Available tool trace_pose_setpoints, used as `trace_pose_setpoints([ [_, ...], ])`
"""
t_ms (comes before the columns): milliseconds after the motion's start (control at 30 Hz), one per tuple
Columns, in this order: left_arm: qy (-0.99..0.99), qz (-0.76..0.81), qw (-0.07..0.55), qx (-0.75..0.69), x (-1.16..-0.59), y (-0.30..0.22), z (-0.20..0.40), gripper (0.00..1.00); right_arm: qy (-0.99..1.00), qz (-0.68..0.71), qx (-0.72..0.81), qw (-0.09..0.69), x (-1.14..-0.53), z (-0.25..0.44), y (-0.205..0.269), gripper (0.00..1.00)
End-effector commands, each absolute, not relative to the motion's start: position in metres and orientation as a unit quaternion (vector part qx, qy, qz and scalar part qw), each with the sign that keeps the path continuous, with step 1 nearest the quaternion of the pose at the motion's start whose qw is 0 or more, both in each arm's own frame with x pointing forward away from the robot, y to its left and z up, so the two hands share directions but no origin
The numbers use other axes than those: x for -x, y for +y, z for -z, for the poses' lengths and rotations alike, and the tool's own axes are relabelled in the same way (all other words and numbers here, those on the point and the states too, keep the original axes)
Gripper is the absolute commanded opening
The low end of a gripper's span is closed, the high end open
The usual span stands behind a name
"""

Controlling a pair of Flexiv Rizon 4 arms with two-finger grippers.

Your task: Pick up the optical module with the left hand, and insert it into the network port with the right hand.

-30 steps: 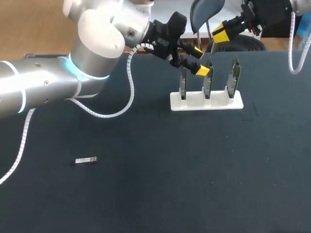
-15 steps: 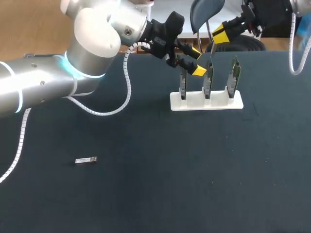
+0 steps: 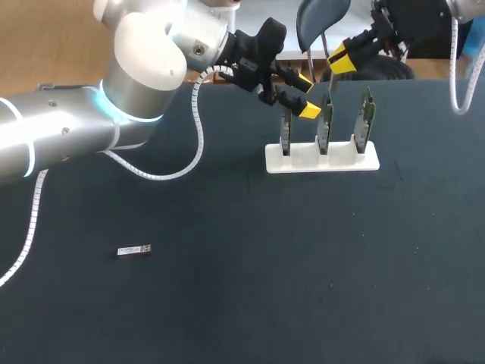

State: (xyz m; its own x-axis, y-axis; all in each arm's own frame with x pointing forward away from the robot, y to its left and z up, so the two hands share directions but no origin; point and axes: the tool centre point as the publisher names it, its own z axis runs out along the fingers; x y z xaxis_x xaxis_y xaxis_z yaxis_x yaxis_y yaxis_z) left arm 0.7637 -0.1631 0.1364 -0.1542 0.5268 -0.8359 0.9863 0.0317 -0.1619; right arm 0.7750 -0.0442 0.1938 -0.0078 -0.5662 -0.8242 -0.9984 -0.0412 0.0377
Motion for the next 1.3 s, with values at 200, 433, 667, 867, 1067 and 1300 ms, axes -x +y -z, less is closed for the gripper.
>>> trace_pose_setpoints([
  [200, 0.654, 0.387, 0.295, -0.579, -0.765, -0.163, -0.137, 1.00, 0.619, -0.343, 0.637, 0.306, -0.771, -0.187, -0.042, 0.00],
  [433, 0.654, 0.387, 0.295, -0.579, -0.765, -0.163, -0.137, 1.00, 0.619, -0.343, 0.640, 0.298, -0.770, -0.182, -0.041, 0.00],
  [667, 0.654, 0.387, 0.295, -0.579, -0.765, -0.163, -0.137, 1.00, 0.623, -0.343, 0.638, 0.293, -0.771, -0.177, -0.042, 0.00],
  [867, 0.654, 0.387, 0.295, -0.579, -0.765, -0.163, -0.137, 1.00, 0.622, -0.341, 0.642, 0.291, -0.770, -0.175, -0.041, 0.00],
  [1067, 0.654, 0.387, 0.295, -0.579, -0.765, -0.163, -0.137, 1.00, 0.621, -0.339, 0.644, 0.291, -0.772, -0.174, -0.038, 0.00],
  [1300, 0.654, 0.387, 0.295, -0.579, -0.765, -0.163, -0.137, 1.00, 0.624, -0.334, 0.646, 0.287, -0.773, -0.171, -0.036, 0.00],
])
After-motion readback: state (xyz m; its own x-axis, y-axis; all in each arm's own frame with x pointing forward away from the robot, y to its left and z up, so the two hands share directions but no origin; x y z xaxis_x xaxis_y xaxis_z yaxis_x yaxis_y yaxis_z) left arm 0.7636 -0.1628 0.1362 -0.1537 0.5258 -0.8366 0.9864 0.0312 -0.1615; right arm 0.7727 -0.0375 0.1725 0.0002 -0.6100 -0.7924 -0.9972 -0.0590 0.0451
